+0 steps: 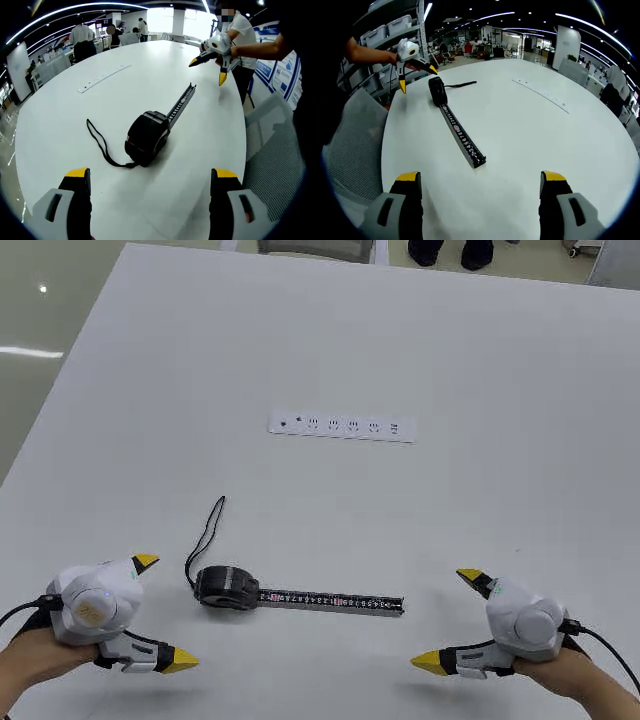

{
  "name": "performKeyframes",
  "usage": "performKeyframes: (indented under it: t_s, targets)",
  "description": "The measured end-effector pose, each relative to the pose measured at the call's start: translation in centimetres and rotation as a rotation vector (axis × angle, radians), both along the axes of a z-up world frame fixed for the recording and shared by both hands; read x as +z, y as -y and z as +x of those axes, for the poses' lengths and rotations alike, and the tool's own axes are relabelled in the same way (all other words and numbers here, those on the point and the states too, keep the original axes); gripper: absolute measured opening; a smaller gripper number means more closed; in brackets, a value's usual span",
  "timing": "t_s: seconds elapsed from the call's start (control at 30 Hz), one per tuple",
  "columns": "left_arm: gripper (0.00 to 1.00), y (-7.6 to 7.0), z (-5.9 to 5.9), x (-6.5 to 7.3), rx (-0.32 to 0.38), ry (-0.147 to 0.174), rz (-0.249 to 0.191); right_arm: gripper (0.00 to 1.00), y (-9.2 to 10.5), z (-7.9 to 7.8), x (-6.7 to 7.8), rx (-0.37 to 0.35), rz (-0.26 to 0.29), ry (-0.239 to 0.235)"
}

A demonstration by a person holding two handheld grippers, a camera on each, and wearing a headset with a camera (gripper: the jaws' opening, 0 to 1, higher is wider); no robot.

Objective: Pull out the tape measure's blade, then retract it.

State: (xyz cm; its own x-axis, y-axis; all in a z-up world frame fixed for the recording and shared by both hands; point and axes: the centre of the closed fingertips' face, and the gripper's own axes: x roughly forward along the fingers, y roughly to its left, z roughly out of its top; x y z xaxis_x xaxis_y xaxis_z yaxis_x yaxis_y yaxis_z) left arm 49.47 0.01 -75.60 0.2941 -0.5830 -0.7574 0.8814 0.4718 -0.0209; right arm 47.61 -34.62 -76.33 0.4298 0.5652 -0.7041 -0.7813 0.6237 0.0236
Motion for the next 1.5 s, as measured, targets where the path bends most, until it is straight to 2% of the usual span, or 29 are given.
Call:
performKeyframes:
  t_s: [0.17,0.3,0.47,0.53,0.63,0.7,0.8,0.87,0.93,1.0,1.17,1.27,1.4,1.5]
  targets:
    - [0.99,-0.1,-0.2,0.8,0.05,0.012,-0.023,1.0,0.0,-0.2,0.6,-0.038,0.011,0.014]
    - [0.99,0.0,-0.6,1.4,0.088,0.033,-0.035,1.0,-0.1,-0.6,1.0,-0.077,0.016,0.02]
    - [0.99,0.0,-0.7,1.4,0.153,0.046,-0.053,1.0,-0.2,-0.9,1.6,-0.125,0.021,0.037]
    - [0.99,-0.1,-1.0,1.6,0.178,0.05,-0.044,1.0,-0.3,-1.0,1.9,-0.15,0.026,0.037]
    - [0.99,0.2,-1.6,1.5,0.183,0.041,-0.05,1.0,-0.2,-1.1,2.2,-0.192,0.019,0.051]
    - [0.99,0.1,-1.8,1.6,0.202,0.051,-0.044,1.0,-0.6,-1.4,2.5,-0.204,0.026,0.05]
    - [0.99,0.4,-1.9,2.0,0.241,0.058,-0.072,1.0,-0.8,-1.8,2.7,-0.24,0.03,0.052]
    - [0.99,0.4,-2.1,2.1,0.261,0.068,-0.072,1.0,-1.2,-2.2,2.7,-0.25,0.033,0.053]
    - [0.99,0.6,-2.2,2.3,0.291,0.07,-0.081,1.0,-1.2,-2.6,2.6,-0.26,0.013,0.05]
    - [0.99,0.9,-2.4,2.6,0.313,0.071,-0.099,1.0,-1.3,-2.8,2.8,-0.279,0.027,0.05]
    - [0.99,1.0,-2.9,2.7,0.336,0.088,-0.092,1.0,-1.7,-3.1,3.2,-0.312,0.032,0.06]
    - [0.99,1.3,-3.1,3.0,0.369,0.088,-0.116,1.0,-2.1,-3.2,3.5,-0.331,0.034,0.066]
    - [0.99,1.3,-3.2,3.3,0.409,0.109,-0.111,1.0,-2.5,-3.2,3.8,-0.356,0.034,0.075]
    - [0.99,1.5,-3.1,3.8,0.464,0.116,-0.145,1.0,-2.7,-3.2,4.1,-0.383,0.037,0.08]
